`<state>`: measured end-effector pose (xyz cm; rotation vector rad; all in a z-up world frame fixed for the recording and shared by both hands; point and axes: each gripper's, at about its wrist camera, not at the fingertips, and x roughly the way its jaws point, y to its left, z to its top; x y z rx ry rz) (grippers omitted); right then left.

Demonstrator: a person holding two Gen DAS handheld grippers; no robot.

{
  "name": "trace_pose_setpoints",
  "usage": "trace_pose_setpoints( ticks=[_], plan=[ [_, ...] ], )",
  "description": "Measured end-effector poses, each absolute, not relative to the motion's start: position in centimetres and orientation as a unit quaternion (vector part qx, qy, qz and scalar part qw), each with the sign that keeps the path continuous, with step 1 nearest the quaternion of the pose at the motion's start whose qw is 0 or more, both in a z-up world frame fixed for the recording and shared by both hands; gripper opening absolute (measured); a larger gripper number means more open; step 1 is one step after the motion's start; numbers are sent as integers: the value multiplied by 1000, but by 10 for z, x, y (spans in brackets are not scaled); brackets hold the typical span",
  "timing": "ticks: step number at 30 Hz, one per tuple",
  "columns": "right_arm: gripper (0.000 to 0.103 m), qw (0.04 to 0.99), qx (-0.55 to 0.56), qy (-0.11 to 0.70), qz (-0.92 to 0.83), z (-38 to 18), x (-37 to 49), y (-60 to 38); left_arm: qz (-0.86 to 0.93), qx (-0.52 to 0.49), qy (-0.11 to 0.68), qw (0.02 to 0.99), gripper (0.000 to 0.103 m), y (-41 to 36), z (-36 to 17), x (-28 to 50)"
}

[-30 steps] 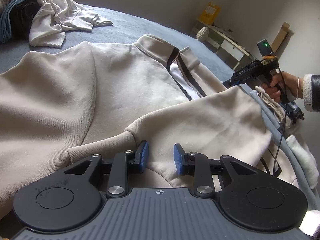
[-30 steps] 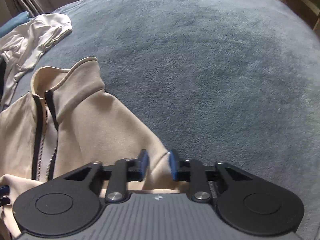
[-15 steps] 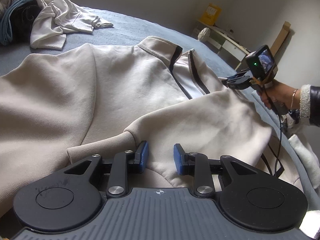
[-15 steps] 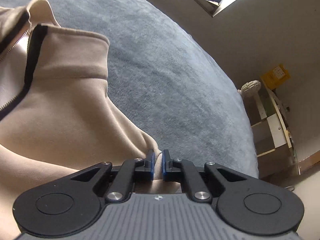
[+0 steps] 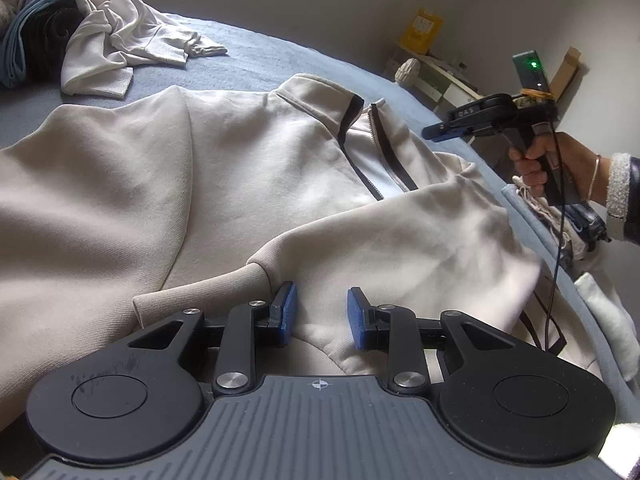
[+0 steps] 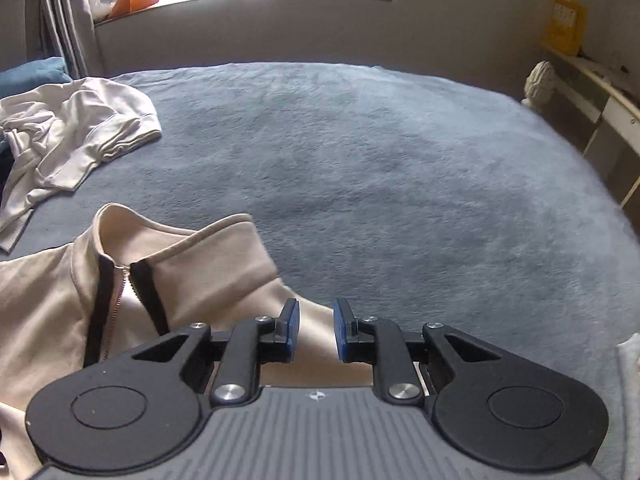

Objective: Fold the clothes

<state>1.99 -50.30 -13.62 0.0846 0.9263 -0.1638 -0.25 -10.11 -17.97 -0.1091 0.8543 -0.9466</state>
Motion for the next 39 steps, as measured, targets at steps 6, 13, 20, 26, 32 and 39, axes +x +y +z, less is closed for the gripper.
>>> trace_pose_setpoints(
  ticks=[6,13,20,26,32,39],
  plan=[
    [20,876,92,467,-73,-180,63,-480,-442,-51,396,803,28,-101,-180,-4],
    [21,886,172,422,-85,-153,37,-505,-445,-54,396,801,28,-99,-181,-4],
    [39,874,292,355,-158,-116,-39,-573,-443,-56,398,801,28,-99,-180,-3],
    [39,825,369,362,-227,-130,-103,-617,-438,-55,404,801,28,-99,-176,-2],
    [40,785,508,284,-213,-153,-184,-610,-432,-56,401,806,29,-97,-152,3],
    [41,804,493,242,-228,-181,-263,-582,-468,-27,383,796,34,-150,-108,19]
  ],
)
